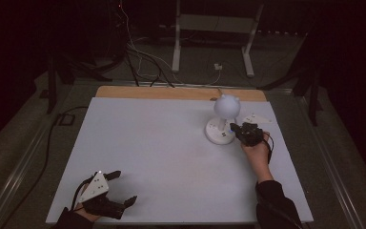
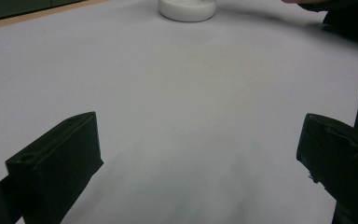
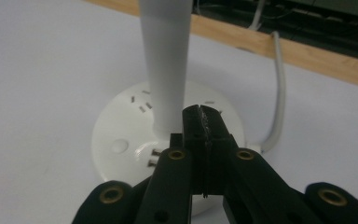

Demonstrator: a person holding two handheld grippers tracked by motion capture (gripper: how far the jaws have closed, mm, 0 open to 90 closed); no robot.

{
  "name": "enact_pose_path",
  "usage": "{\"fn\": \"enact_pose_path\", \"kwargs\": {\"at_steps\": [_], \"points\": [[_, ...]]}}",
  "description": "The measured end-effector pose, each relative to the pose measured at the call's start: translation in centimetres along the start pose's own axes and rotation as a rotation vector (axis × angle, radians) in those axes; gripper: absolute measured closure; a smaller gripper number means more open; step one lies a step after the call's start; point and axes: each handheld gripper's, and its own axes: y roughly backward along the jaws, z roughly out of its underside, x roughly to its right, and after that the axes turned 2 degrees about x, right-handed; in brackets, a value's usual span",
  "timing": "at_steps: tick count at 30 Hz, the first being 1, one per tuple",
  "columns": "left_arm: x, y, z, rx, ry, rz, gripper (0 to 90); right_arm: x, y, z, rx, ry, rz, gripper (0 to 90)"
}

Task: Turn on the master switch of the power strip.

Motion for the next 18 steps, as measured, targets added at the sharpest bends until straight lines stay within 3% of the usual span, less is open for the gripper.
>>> {"fn": "enact_pose_path", "kwargs": {"at_steps": [5, 7, 9, 14, 15, 16, 18], "points": [[0.02, 0.03, -0.02, 0.002, -0.002, -0.001, 0.2, -0.19, 0.09, 0.24, -0.026, -0.014, -0.022, 89.5], [0.01, 0.04, -0.02, 0.002, -0.001, 0.000, 0.2, -0.21, 0.16, 0.33, -0.029, -0.032, -0.034, 79.1], [0.00, 0.04, -0.02, 0.002, -0.001, 0.000, 0.2, -0.26, 0.20, 0.33, -0.037, -0.034, -0.041, 77.2], [0.05, 0.05, -0.03, 0.003, -0.001, 0.000, 0.2, -0.48, 0.66, 0.47, -0.031, -0.056, -0.070, 57.8], [0.05, 0.05, -0.02, 0.003, -0.001, 0.001, 0.2, -0.48, 0.66, 0.47, -0.031, -0.056, -0.070, 57.8], [0.05, 0.05, -0.03, 0.003, -0.002, 0.001, 0.2, -0.56, 0.68, 0.54, -0.043, -0.065, -0.073, 45.4], [0.05, 0.05, -0.03, 0.005, 0.000, 0.001, 0.2, -0.71, 0.76, 0.60, -0.056, -0.069, -0.065, 35.9]]}}
